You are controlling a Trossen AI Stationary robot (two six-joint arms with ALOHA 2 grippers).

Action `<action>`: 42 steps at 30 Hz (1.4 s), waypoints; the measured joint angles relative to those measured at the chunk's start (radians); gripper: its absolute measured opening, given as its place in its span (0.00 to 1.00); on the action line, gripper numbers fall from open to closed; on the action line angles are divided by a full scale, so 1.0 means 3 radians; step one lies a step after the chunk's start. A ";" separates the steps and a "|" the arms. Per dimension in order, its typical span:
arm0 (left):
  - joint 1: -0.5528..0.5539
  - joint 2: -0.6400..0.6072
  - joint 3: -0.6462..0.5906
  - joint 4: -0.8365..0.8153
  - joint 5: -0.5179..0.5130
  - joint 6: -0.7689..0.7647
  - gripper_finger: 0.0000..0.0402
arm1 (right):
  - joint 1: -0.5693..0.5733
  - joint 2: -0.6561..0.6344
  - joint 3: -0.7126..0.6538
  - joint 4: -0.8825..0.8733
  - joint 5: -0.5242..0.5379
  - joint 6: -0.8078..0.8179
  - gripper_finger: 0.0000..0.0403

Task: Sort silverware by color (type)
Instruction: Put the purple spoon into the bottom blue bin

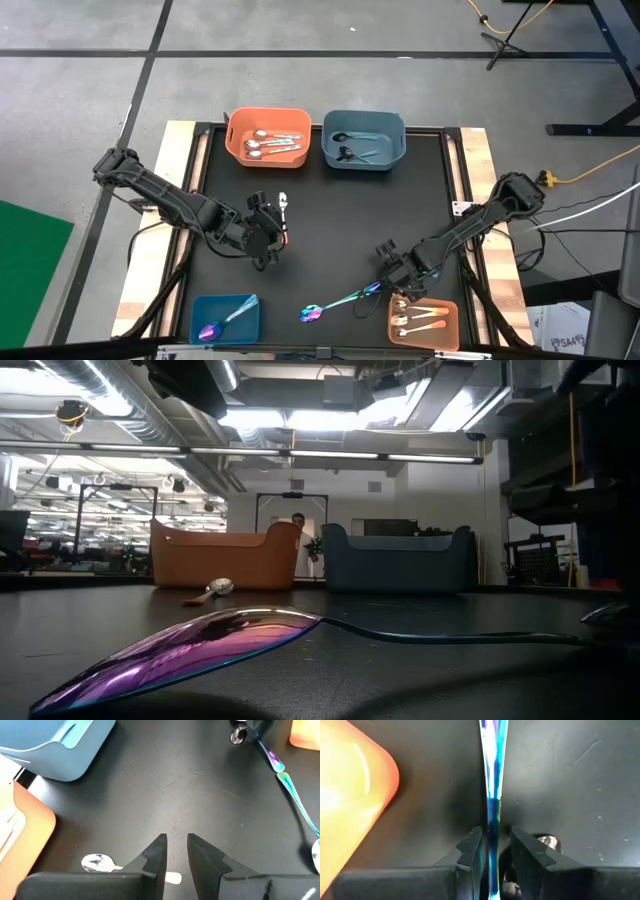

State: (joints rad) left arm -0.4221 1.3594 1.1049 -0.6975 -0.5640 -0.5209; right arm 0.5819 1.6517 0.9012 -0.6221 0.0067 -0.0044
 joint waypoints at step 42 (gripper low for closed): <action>0.0000 0.0000 -0.0001 0.0008 0.0000 0.0001 0.17 | -0.0051 0.0046 0.0000 -0.0001 0.0001 0.0020 0.01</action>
State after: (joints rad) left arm -0.4221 1.3594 1.1046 -0.6952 -0.5640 -0.5205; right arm 0.5667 1.6653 0.9012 -0.6224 0.0071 0.0017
